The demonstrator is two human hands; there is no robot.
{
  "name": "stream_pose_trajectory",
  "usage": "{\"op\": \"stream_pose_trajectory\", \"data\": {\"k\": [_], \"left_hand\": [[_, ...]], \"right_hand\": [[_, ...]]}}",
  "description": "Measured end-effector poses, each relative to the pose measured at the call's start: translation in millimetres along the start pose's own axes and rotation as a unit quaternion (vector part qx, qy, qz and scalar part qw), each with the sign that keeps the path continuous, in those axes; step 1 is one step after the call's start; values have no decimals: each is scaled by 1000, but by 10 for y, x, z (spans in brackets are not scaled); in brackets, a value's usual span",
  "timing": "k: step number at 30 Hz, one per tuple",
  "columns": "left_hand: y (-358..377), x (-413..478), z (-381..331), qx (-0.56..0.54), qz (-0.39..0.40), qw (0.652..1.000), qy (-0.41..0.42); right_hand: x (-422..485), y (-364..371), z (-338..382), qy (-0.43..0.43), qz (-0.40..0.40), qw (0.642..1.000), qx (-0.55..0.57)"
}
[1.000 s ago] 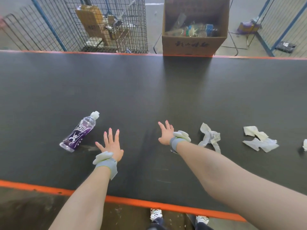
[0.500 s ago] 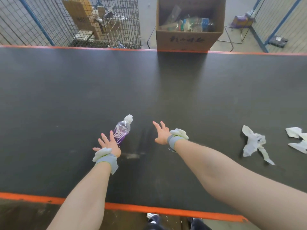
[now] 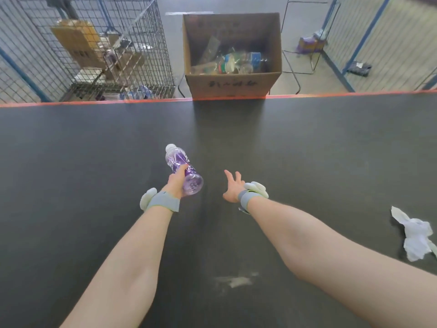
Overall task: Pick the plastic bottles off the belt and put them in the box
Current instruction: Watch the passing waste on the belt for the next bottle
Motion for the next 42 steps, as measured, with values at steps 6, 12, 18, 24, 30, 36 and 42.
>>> {"op": "stream_pose_trajectory", "data": {"k": [6, 12, 18, 24, 30, 36, 42], "left_hand": [[1279, 614, -1503, -101, 125, 983, 84], [2391, 829, -3142, -32, 277, 944, 178], [2101, 1508, -2364, 178, 120, 971, 102], [1578, 1266, -1809, 293, 71, 952, 58], [1236, 587, -1381, 325, 45, 943, 53], [711, 61, -715, 410, 10, 912, 18], [83, -560, 242, 520, -26, 854, 5]], "right_hand": [[858, -616, 40, -10, -23, 997, 77], [1843, -1849, 473, -110, -192, 956, 195], [2189, -1988, 454, -68, -189, 962, 186], [1780, -1636, 406, -13, -100, 987, 123], [1056, -1439, 487, -34, -85, 992, 85], [398, -985, 370, -36, -56, 995, 68], [-298, -14, 146, -25, 22, 999, 27]]}}
Point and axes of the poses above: each hand's wrist, its own x-axis towards the middle knuckle, its own y-axis out of the palm, z = x × y, the point moved 6 cm from there along x, towards the middle knuckle
